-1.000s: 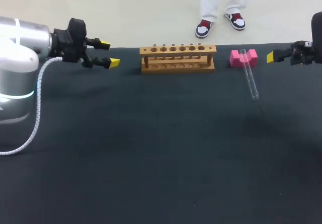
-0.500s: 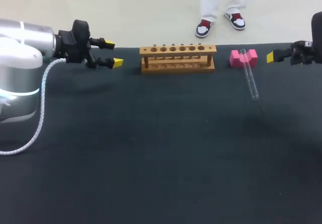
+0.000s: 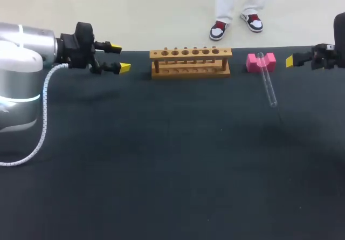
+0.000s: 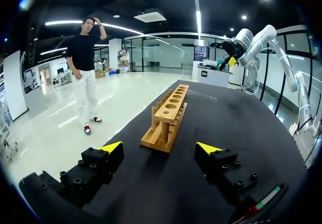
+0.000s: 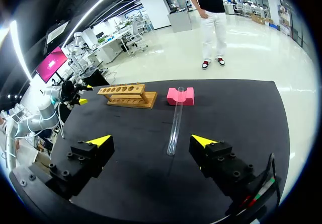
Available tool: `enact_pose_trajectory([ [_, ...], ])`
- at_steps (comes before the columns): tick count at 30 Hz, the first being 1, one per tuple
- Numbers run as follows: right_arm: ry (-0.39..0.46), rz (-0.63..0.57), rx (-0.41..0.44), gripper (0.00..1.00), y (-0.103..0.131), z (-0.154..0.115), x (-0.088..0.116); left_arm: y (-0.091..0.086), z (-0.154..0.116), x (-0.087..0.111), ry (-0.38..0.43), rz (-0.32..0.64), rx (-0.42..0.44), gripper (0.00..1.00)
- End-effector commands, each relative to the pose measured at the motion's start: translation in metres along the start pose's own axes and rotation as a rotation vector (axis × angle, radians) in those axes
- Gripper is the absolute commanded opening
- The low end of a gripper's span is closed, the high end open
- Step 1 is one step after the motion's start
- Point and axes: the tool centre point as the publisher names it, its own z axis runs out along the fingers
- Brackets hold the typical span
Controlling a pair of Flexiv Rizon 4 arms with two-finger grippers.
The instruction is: Grasp the test tube, adjust it, and insert it.
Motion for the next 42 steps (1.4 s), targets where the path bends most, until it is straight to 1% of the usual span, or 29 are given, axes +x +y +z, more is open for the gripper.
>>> enact_pose_trajectory([
  [1,0.0,-0.001,-0.001,1.0,0.0,0.0,0.0,-0.001,-0.001,0.001,-0.004,0.002,-0.004,1.0],
  [20,0.006,-0.006,-0.002,1.0,0.001,0.003,-0.002,-0.001,-0.001,0.001,-0.004,0.002,-0.004,1.0],
  [21,0.013,-0.007,0.044,1.0,0.002,0.006,-0.004,-0.001,-0.001,0.001,-0.004,0.002,-0.004,1.0],
  [22,0.011,-0.003,0.044,1.0,0.002,0.008,-0.004,-0.001,-0.001,0.001,-0.004,0.002,-0.004,1.0],
  [24,0.015,-0.01,0.098,1.0,0.004,0.013,-0.008,-0.001,-0.001,0.001,-0.004,0.002,-0.004,1.0],
  [27,0.012,-0.013,0.145,1.0,0.007,0.018,-0.012,-0.001,-0.001,0.001,-0.004,0.002,-0.004,1.0],
  [31,0.003,-0.023,0.185,1.0,0.009,0.024,-0.016,-0.001,-0.001,0.001,-0.004,0.002,-0.004,1.0],
  [35,-0.015,-0.029,0.249,1.0,0.01,0.029,-0.021,-0.001,-0.001,0.001,-0.004,0.002,-0.004,1.0],
  [38,-0.031,-0.042,0.282,1.0,0.01,0.033,-0.024,-0.001,-0.001,0.001,-0.004,0.002,-0.004,1.0],
  [42,-0.056,-0.045,0.292,1.0,0.007,0.041,-0.026,-0.001,-0.001,0.001,-0.004,0.002,-0.004,1.0],
])
